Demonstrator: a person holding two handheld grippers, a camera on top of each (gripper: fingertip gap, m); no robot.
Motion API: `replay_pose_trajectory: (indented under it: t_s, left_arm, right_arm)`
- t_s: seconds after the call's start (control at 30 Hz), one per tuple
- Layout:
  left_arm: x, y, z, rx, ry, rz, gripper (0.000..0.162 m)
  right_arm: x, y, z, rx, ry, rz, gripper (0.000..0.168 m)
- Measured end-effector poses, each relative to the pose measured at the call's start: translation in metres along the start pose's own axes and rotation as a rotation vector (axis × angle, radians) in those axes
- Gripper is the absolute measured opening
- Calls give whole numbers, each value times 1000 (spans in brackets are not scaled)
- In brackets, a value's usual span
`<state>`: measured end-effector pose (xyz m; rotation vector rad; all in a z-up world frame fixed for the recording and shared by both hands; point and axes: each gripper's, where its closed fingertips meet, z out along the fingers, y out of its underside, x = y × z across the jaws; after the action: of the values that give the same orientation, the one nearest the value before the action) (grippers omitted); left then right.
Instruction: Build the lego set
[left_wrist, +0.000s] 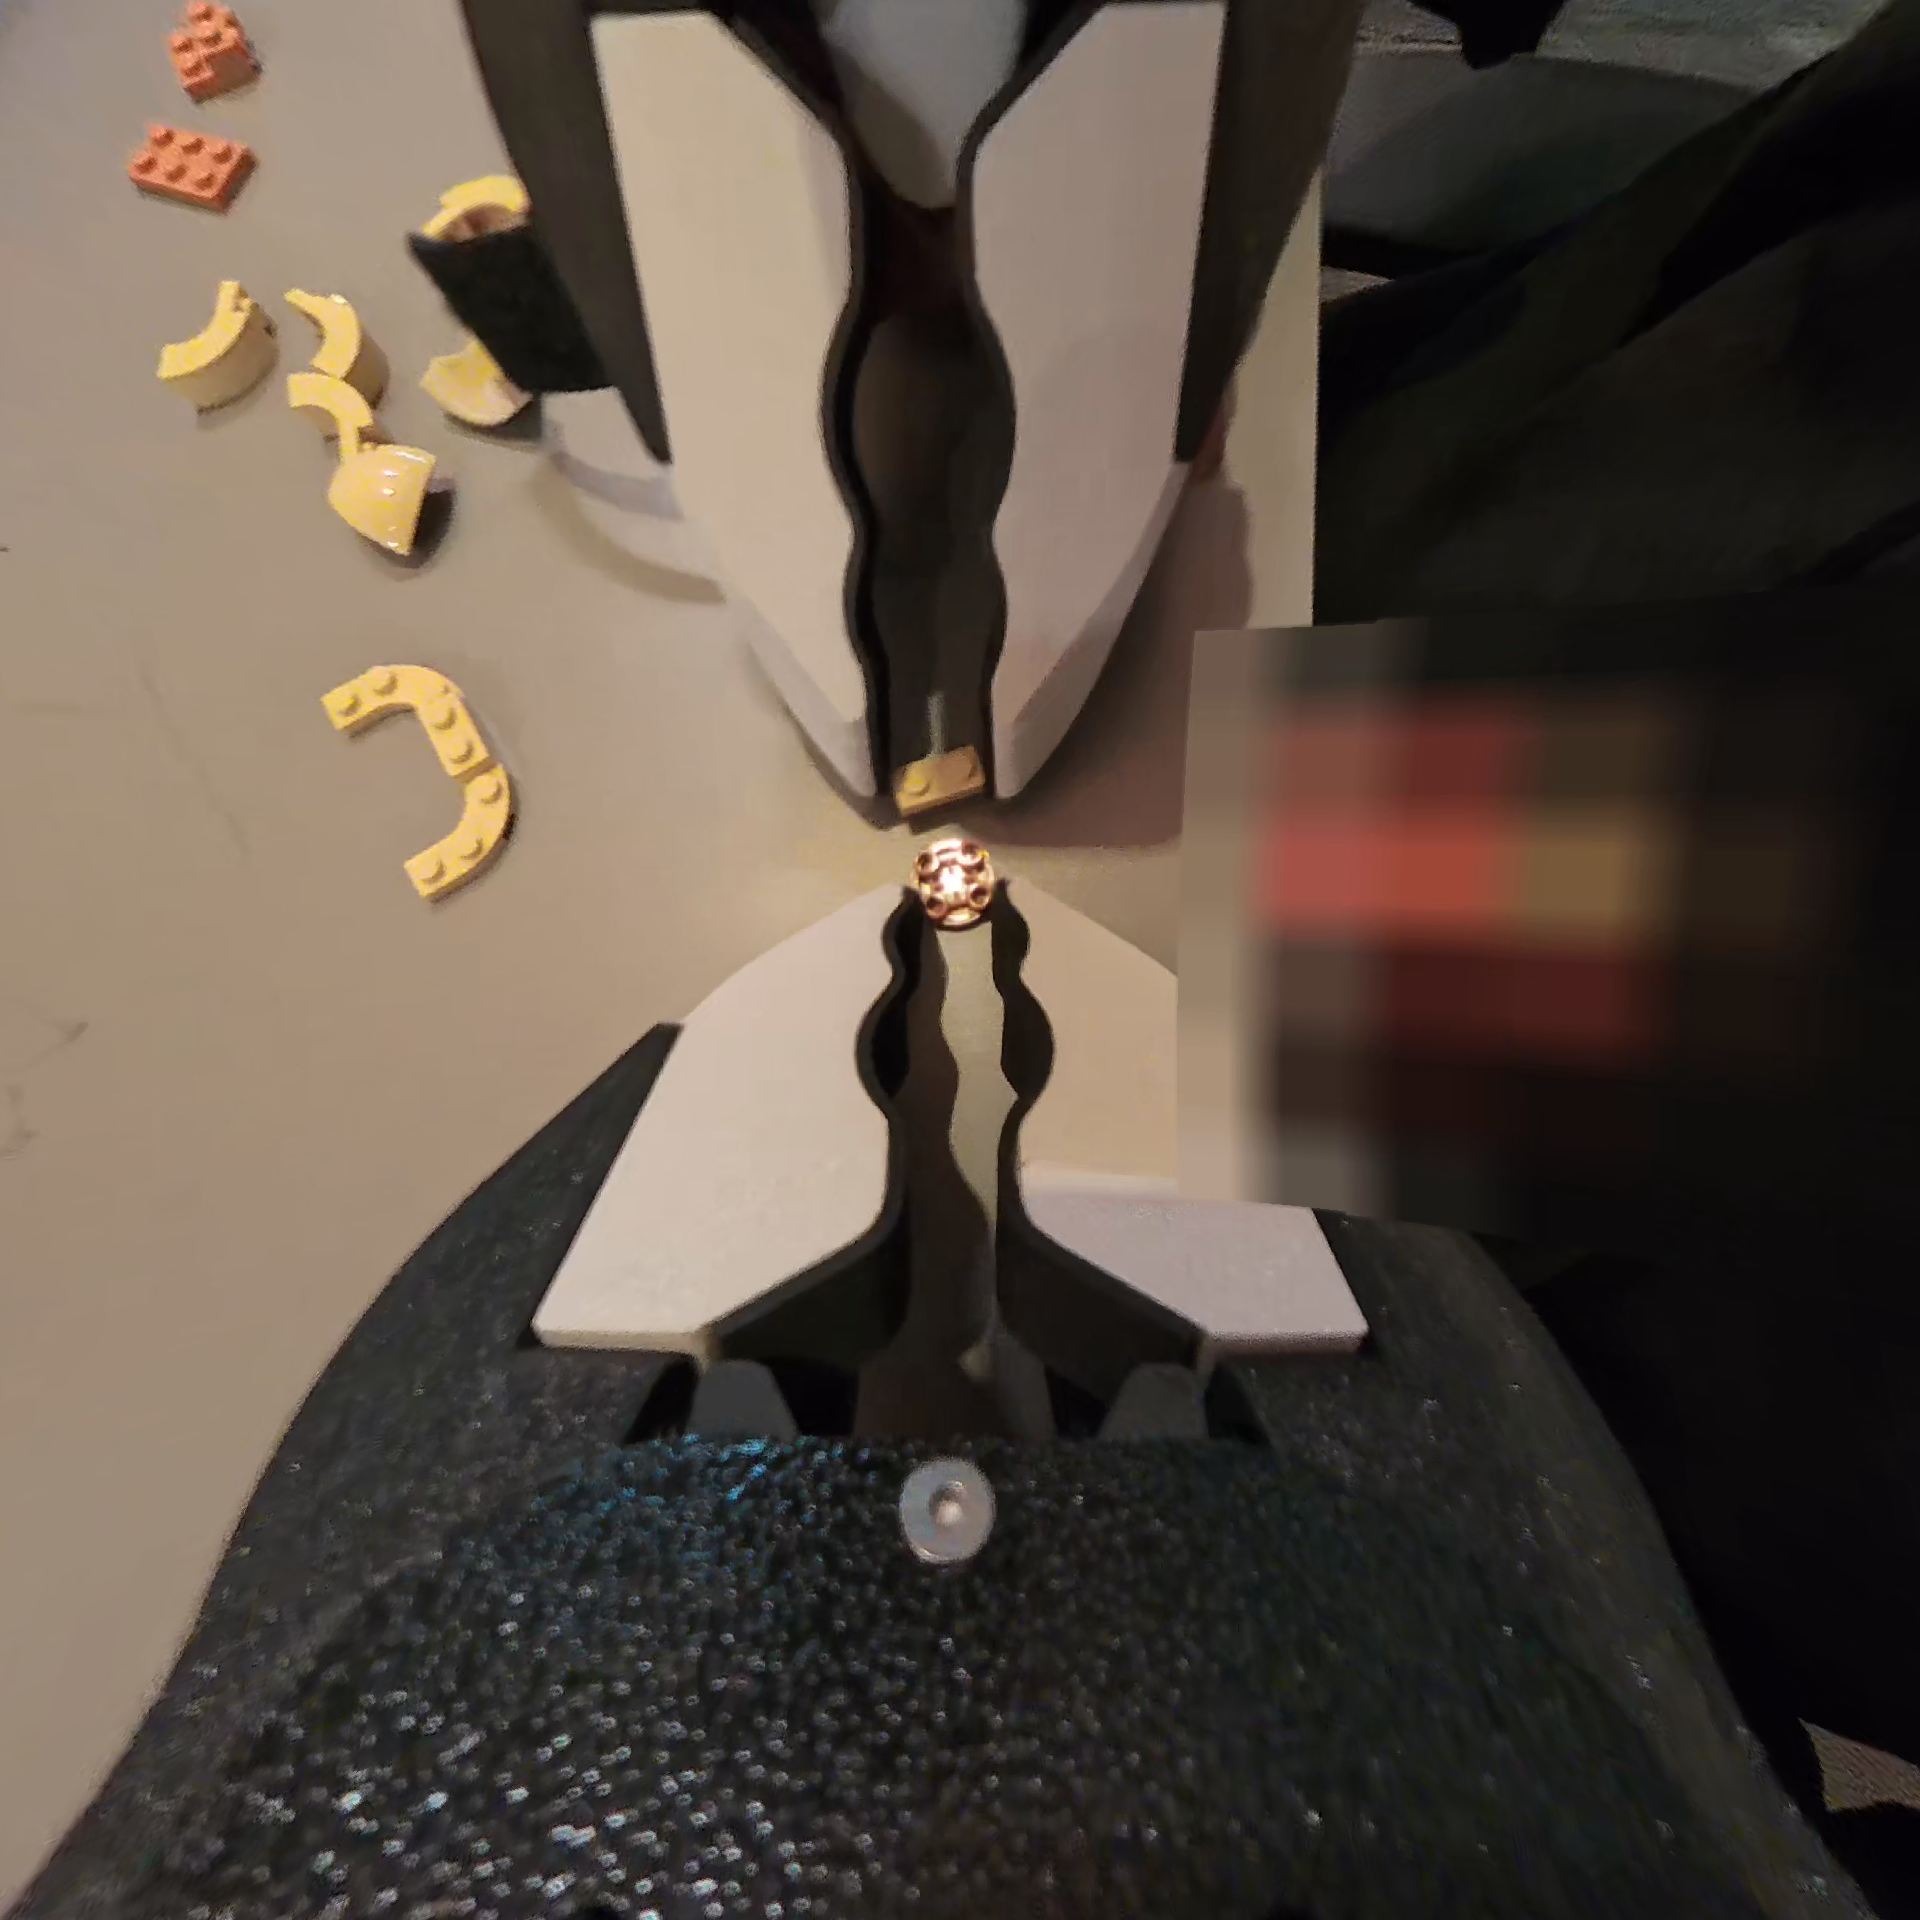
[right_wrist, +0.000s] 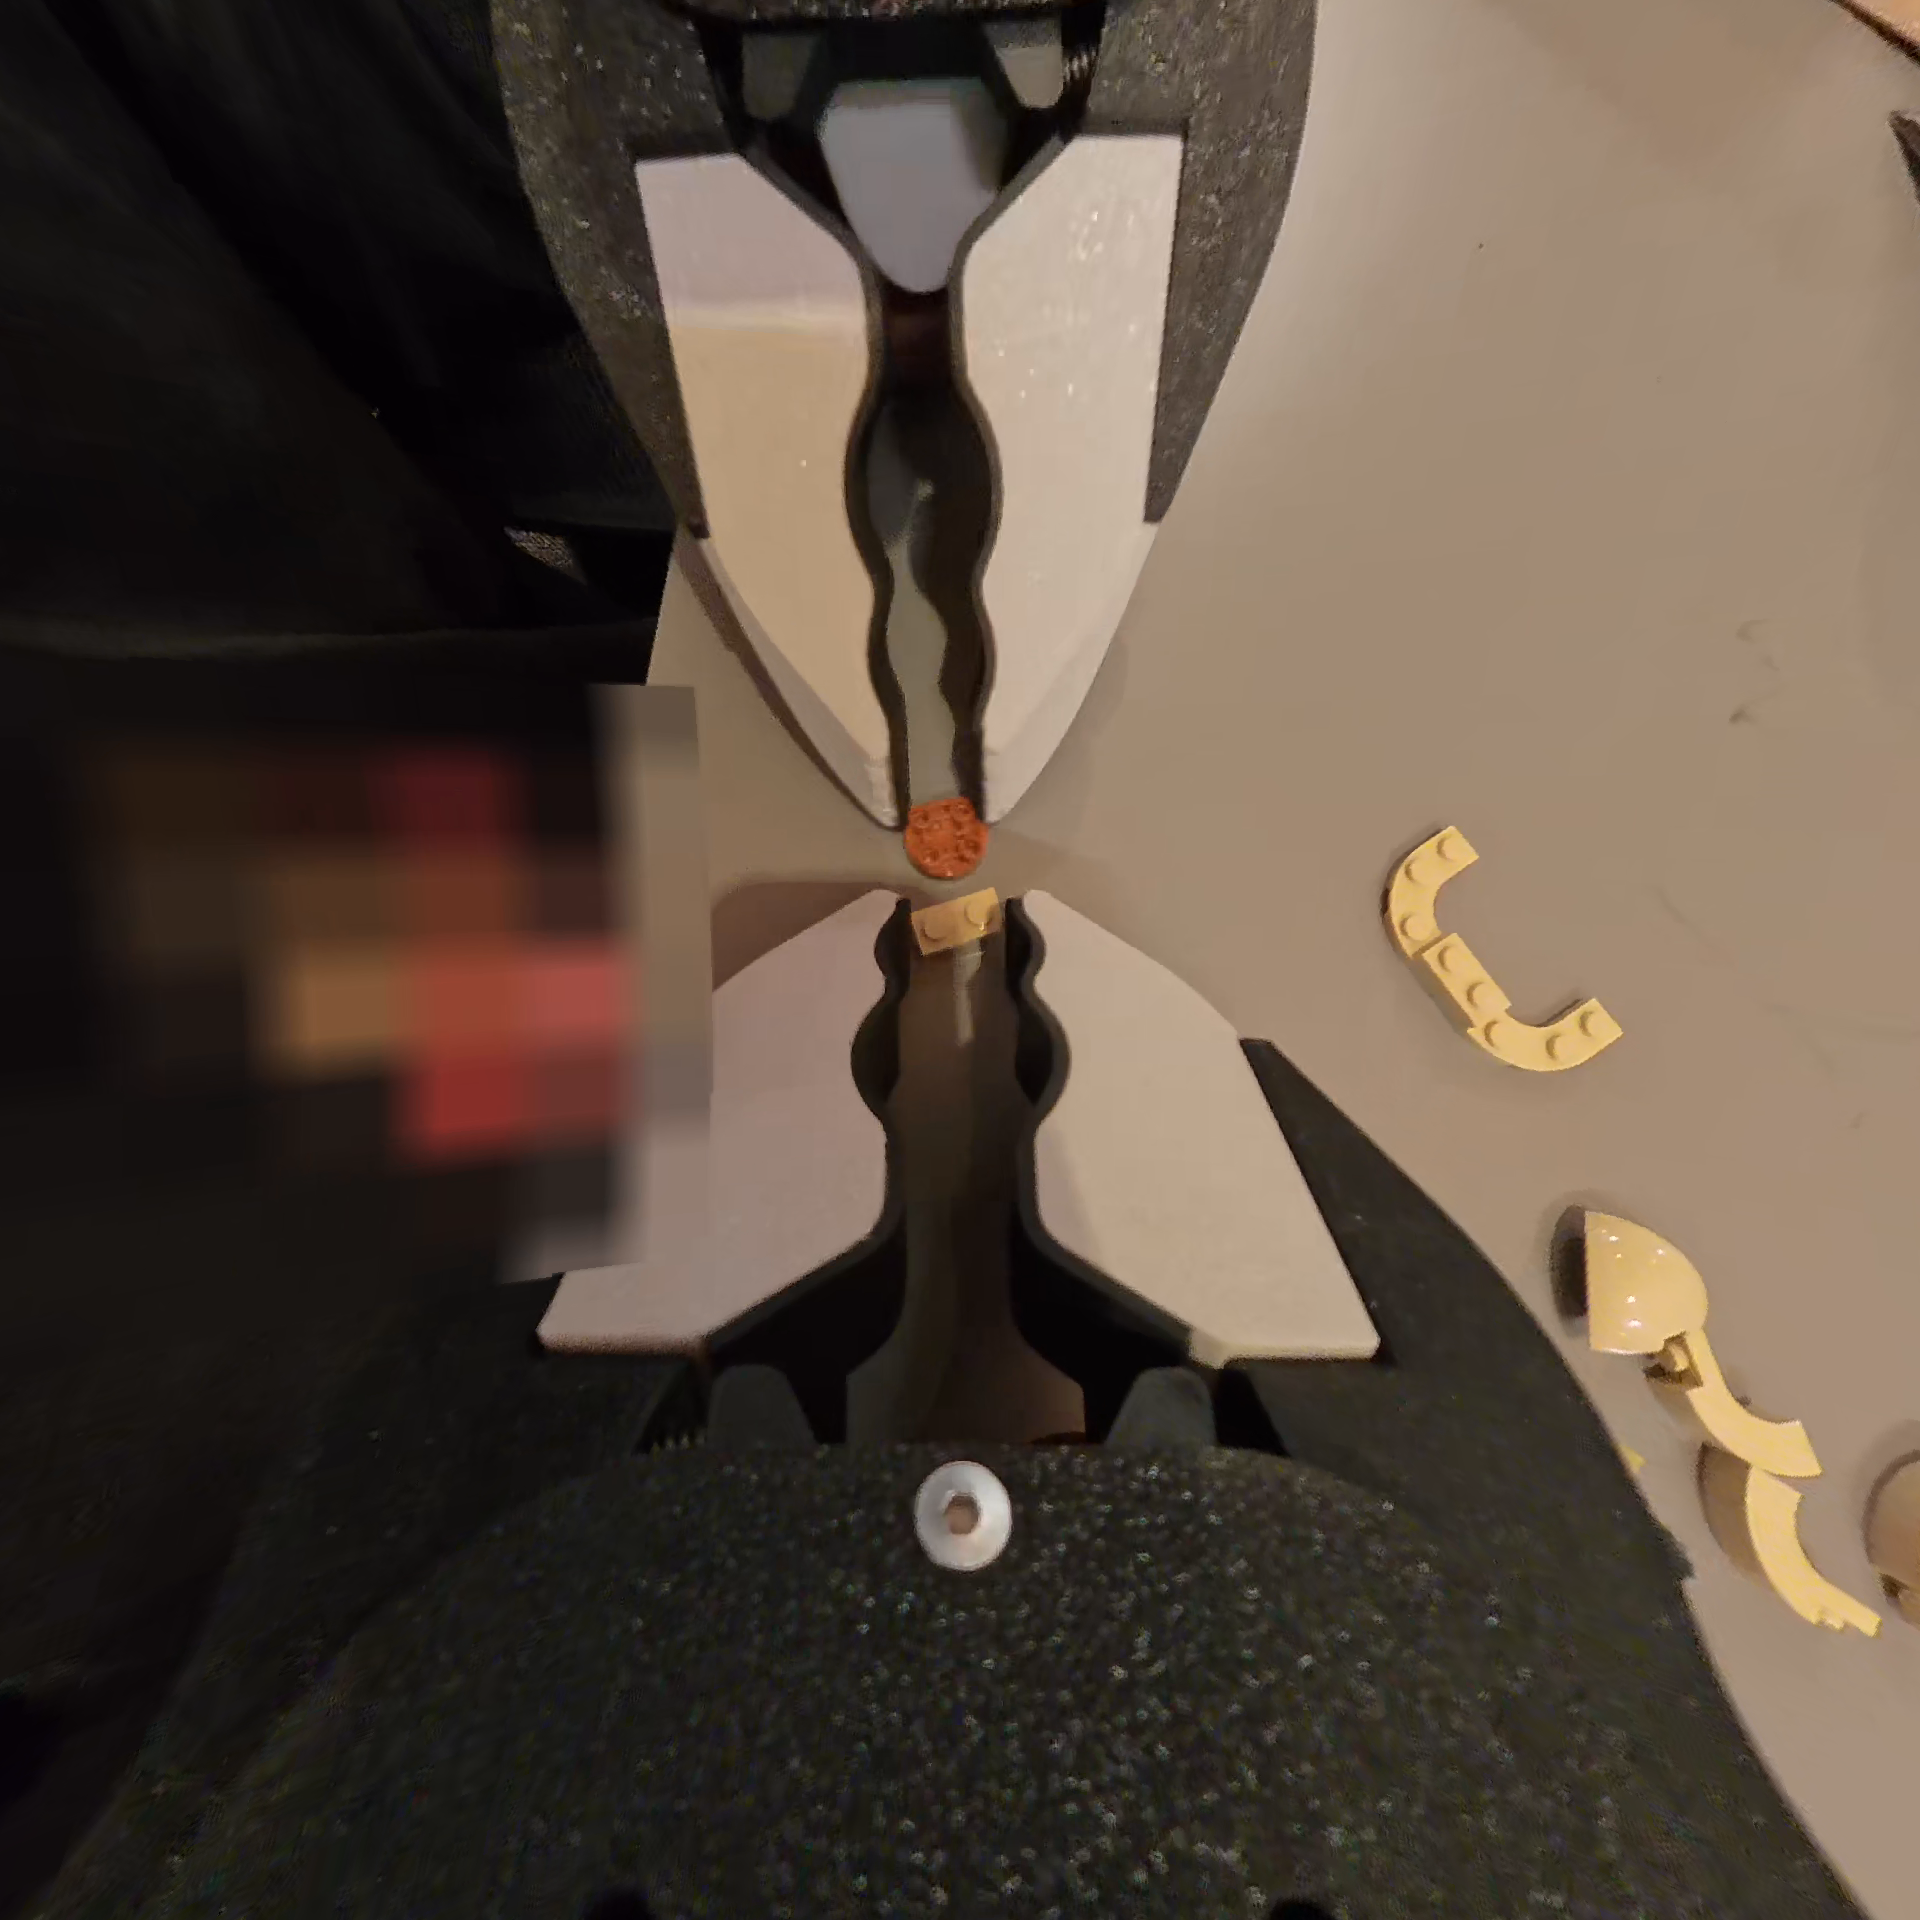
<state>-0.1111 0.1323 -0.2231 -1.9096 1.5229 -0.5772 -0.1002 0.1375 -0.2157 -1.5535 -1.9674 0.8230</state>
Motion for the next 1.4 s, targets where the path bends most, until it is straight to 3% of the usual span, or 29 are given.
replay_pose_trajectory:
  t_s: [0.73,1.13,1.4]
  left_arm:
    - [-13,-10,-8,98,-51,-44,12]
    - [-62,-23,-20,189,-146,-107,12]
    - [-103,-19,-34,227,-190,-202,12]
  right_arm:
    - [16,-12,-16,94,84,8,17]
    - [69,-19,-44,207,172,-12,17]
    - [71,-30,-43,402,74,95,17]
